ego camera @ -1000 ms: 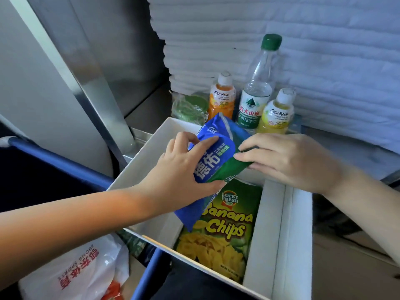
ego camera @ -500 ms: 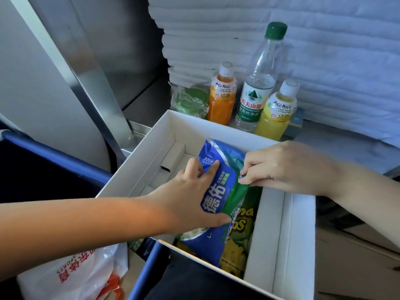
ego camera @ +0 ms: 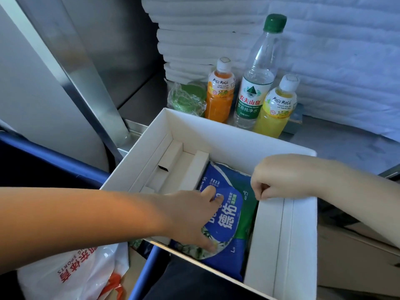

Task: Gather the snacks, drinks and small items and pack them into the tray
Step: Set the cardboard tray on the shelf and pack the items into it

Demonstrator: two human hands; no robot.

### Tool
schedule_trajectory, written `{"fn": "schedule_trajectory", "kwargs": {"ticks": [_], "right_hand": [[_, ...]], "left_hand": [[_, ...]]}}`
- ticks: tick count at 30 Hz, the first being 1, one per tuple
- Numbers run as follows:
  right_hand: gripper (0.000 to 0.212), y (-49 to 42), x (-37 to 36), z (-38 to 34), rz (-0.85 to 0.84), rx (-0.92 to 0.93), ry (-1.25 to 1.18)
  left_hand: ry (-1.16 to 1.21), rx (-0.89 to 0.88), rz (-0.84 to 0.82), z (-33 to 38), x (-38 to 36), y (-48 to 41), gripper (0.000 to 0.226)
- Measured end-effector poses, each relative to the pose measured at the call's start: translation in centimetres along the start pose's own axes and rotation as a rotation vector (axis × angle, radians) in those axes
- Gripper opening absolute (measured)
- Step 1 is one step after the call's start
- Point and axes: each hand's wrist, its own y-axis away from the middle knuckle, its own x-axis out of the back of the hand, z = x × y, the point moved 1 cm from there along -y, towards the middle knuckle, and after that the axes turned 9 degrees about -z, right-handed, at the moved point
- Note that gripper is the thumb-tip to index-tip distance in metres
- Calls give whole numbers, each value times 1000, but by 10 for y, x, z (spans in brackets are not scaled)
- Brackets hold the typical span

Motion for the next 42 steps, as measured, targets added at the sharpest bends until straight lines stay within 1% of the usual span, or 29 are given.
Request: {"fn": "schedule_trajectory", "kwargs": {"ticks": [2,3,4,5,7,9,11,15,20,23,27,33,35,37,39,40,41,42], "right_hand": [[10,0,3,1,-6,-39,-82],[15,-1,5,0,-16,-42,-121],[25,-2,6,-1,-32,-38,-130],[34,-4,6,-3,-73,-48,-116],[45,-7,4,-6,-162,-84,-82],[51,-9,1,-9,-248,-113,-67],[54,-10,-2,-14,-323,-115,-44],[53,-13,-4,-19,-409,-103,46],[54,-17,-8,-23,-445,-106,117],[53,-17,-8,-21,-445,-120,69],[46,-16,-4,-14,-383,-114,-31],[47,-20,-10,-17,-443,-107,59],[46,-17,-7,-18,-404,-102,26],[42,-11,0,-17,-288,-93,-53],[36,-3,9,-15,-91,-91,-100],[33,2,14,-14,25,-95,-101],[31,8,19,-13,155,-104,-99],[29,14,23,-12,304,-114,-110]], "left_hand": [[-92,-25,71,-3,4,-3,107],[-130,-40,102,-5,6,-6,109],[-153,-54,105,-7,7,-9,113],[-159,-62,76,-9,9,-12,117],[-152,-59,-27,-14,10,-20,124],[-139,-49,-82,-18,10,-26,127],[-134,-51,-101,-20,10,-29,128],[-121,-67,-129,-17,9,-30,130],[-95,-72,-147,-17,7,-30,130],[-91,-79,-136,-17,6,-31,130],[-74,-77,-142,-17,5,-32,130],[-68,-65,-146,-15,4,-32,129],[-83,-61,-145,-16,5,-31,129],[-99,-66,-125,-17,7,-29,128],[-130,-89,-73,-19,13,-24,123],[-145,-103,-21,-20,19,-20,118],[-157,-117,60,-22,26,-14,109],[-162,-133,184,-24,35,-7,97]]}}
